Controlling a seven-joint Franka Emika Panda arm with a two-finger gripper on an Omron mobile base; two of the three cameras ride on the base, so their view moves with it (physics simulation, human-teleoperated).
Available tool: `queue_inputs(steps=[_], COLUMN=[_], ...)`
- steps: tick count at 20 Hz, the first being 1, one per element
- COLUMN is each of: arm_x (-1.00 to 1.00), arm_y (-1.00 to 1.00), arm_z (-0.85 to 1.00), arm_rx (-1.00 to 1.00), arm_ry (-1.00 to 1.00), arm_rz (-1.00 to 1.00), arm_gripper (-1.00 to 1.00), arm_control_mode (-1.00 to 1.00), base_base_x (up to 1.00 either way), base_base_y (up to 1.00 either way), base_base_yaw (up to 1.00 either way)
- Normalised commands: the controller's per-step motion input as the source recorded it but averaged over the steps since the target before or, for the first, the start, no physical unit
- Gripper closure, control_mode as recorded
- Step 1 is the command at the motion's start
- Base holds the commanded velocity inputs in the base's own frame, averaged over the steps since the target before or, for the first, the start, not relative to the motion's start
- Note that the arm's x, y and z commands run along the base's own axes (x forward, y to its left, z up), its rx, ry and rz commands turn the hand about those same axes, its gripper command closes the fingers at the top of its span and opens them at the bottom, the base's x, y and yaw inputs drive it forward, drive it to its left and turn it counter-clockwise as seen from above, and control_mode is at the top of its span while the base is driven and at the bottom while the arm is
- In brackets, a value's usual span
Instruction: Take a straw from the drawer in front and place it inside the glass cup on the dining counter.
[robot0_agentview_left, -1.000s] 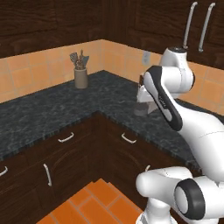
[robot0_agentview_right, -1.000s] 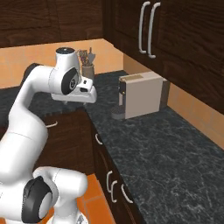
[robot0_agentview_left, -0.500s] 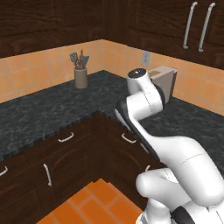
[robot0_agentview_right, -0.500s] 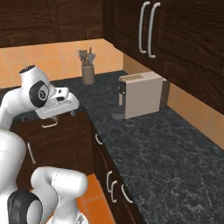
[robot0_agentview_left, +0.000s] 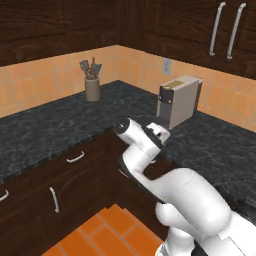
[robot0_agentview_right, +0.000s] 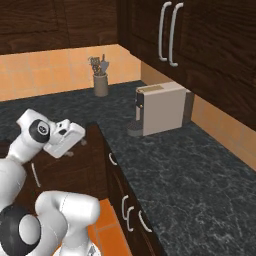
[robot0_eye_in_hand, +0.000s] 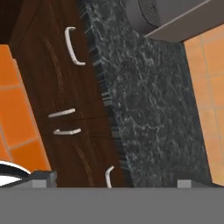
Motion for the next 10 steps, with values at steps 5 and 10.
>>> queue_inputs(steps=[5,10], arm_x=[0.25,0.33], arm_y=[0.22,0.07], arm_z=[-0.68,-0.48], arm_rx=[-0.39,-0.31], arm_ry=[-0.03,-0.11], arm_rz=[0.0,0.0], arm_gripper=[-1.0,-1.0], arm_control_mode=[-1.0,-1.0], base_base_x=[0.0,0.0], base_base_y=[0.0,0.0], base_base_yaw=[0.0,0.0])
